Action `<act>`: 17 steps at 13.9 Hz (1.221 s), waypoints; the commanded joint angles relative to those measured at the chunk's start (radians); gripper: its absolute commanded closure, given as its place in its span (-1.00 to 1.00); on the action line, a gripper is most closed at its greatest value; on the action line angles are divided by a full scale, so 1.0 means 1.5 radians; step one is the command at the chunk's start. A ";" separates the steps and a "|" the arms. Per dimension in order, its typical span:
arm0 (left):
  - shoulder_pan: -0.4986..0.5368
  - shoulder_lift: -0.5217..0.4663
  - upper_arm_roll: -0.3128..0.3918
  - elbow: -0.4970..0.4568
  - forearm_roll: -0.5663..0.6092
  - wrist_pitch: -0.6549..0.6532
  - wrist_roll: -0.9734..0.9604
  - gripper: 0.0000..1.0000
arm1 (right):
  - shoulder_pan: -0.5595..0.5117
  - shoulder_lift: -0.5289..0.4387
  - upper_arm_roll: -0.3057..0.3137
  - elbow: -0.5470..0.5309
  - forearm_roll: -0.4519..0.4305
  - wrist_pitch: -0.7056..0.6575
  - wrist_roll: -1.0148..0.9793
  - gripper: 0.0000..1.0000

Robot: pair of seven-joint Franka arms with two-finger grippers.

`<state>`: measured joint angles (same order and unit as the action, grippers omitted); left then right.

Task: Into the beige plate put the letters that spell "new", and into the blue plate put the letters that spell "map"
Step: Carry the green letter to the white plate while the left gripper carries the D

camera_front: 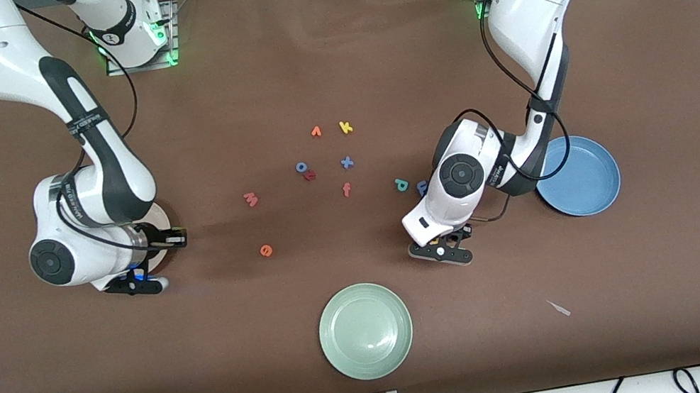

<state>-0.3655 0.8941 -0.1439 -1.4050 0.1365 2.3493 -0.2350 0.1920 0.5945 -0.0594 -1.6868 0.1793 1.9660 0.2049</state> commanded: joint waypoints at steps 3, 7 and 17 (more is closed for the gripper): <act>0.008 -0.047 0.000 -0.009 0.017 -0.050 -0.013 0.71 | -0.047 0.020 0.004 0.003 -0.056 -0.012 -0.082 0.95; 0.034 -0.121 -0.001 -0.015 0.014 -0.192 -0.007 0.71 | -0.068 0.024 0.006 0.004 -0.053 -0.009 -0.134 -1.00; 0.197 -0.252 -0.014 -0.226 0.025 -0.249 0.252 0.81 | 0.007 -0.007 0.069 0.009 -0.044 0.070 0.100 -1.00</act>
<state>-0.1243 0.6111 -0.1472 -1.5940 0.1374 1.9090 0.0791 0.1708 0.5898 0.0383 -1.6671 0.1107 2.0249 0.2766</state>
